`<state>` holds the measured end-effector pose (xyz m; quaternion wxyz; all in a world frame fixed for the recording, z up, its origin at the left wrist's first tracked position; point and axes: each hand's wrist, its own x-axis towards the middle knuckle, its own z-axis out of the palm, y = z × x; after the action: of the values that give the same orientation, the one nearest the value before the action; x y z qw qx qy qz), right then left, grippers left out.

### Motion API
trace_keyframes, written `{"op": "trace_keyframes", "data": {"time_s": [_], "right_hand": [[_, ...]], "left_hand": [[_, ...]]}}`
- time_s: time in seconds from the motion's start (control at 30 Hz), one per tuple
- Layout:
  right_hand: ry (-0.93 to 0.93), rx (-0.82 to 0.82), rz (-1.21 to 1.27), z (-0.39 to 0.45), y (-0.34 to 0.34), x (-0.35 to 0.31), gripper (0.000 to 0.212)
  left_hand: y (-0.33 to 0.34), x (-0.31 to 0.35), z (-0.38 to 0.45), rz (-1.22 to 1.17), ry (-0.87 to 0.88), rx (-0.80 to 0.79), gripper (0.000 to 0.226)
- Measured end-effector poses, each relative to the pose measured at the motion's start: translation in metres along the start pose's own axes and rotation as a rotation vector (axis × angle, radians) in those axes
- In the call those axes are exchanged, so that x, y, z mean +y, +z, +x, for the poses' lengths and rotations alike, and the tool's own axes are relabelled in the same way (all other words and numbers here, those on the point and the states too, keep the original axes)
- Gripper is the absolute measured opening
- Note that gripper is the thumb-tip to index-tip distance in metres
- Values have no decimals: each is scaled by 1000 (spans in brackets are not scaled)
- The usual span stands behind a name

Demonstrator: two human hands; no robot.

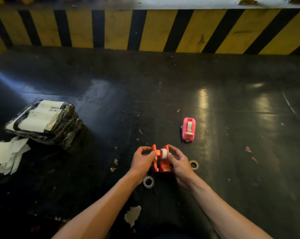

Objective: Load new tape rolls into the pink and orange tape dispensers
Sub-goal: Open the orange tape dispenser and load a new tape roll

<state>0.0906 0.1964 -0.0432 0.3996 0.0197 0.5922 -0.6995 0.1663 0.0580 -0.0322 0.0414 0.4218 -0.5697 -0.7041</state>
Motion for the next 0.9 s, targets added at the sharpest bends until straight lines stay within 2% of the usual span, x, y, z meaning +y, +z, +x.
{"op": "trace_keyframes", "data": {"time_s": [0.07, 0.17, 0.23, 0.33, 0.43, 0.47, 0.53, 0.6, 0.63, 0.9], "right_hand": [[-3, 53, 6, 1, 0, 0, 34], [16, 82, 4, 1, -4, 0, 34], [31, 81, -9, 1, -5, 1, 33], [46, 75, -19, 0, -6, 4, 33], [60, 69, -21, -1, -6, 6, 31], [64, 60, -27, -1, -6, 7, 30], [65, 30, -64, 1, -7, 9, 30], [49, 0, -128, 0, -8, 9, 30], [40, -10, -150, 0, -8, 10, 30], [36, -31, -111, 2, -14, 14, 28]], "left_hand": [[-9, 1, 4, 102, 57, 89, 27], [-34, -6, 15, 652, 280, 168, 26], [-50, -16, 24, 922, 328, 186, 26], [-60, -16, 28, 1051, 294, 162, 29], [-55, -10, 24, 1109, 386, 183, 33], [-50, -7, 20, 1102, 427, 166, 35], [-38, -2, 10, 966, 435, 5, 36], [-25, 3, -3, 815, 339, -195, 38], [-21, 3, -6, 766, 313, -243, 38], [-8, 1, -10, 340, 59, -216, 25]]}}
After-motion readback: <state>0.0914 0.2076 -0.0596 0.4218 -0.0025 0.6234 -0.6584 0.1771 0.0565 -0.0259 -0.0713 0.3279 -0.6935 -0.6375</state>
